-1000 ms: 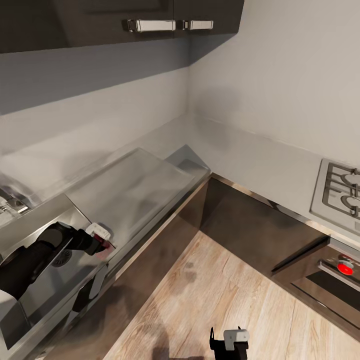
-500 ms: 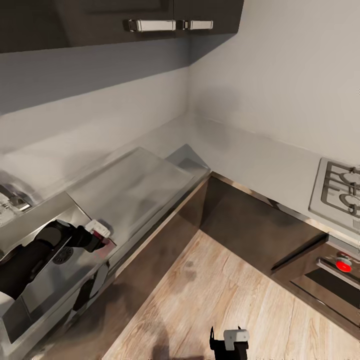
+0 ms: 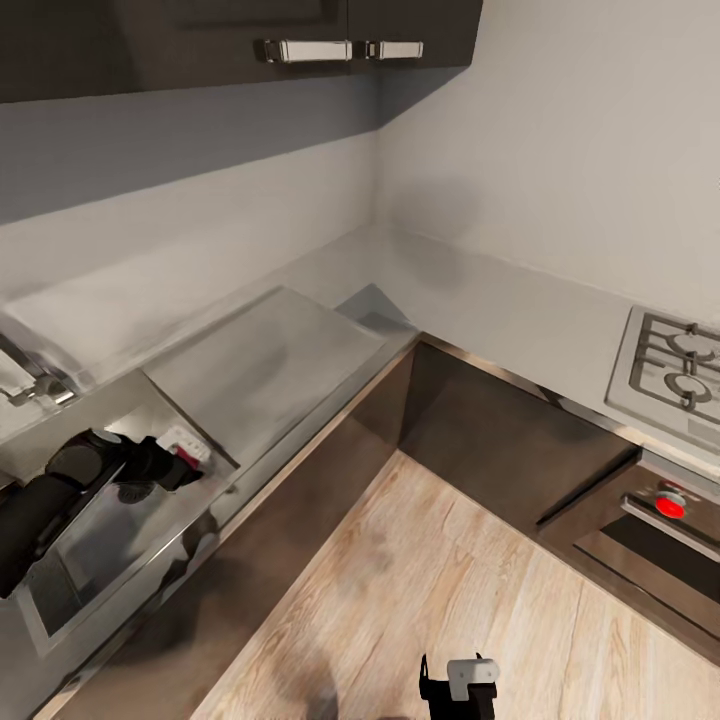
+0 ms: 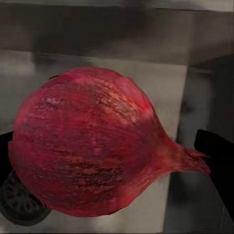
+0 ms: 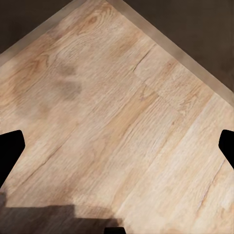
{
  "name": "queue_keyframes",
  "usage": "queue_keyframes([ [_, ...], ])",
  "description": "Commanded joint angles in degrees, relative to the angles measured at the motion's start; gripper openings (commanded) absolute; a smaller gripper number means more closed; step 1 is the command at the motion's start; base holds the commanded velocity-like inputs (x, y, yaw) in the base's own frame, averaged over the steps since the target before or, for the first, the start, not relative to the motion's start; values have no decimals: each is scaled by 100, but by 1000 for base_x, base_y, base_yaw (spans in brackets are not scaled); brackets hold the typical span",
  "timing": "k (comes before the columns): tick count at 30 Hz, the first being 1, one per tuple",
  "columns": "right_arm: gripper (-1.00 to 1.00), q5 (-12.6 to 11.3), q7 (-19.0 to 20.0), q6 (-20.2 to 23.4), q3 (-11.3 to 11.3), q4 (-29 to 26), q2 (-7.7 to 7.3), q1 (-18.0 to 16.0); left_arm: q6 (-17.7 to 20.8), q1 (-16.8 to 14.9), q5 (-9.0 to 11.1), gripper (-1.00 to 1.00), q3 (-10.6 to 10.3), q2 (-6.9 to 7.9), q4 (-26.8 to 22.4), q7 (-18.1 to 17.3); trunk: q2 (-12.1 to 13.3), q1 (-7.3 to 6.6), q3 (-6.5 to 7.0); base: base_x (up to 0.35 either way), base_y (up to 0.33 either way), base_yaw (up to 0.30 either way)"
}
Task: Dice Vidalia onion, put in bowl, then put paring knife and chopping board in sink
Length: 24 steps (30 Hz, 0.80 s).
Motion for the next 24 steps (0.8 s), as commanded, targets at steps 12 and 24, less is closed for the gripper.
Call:
queue_keyframes([
  [12,100,-25,-31,-11,48,6,2,-5,185,-6,48,-100,1452,109,-567,-27,-10,3,-10,-1,0,0],
  [24,100,-25,-31,-11,48,8,2,-5,540,-6,57,-100,1909,106,-960,-24,-10,3,-10,0,0,0],
])
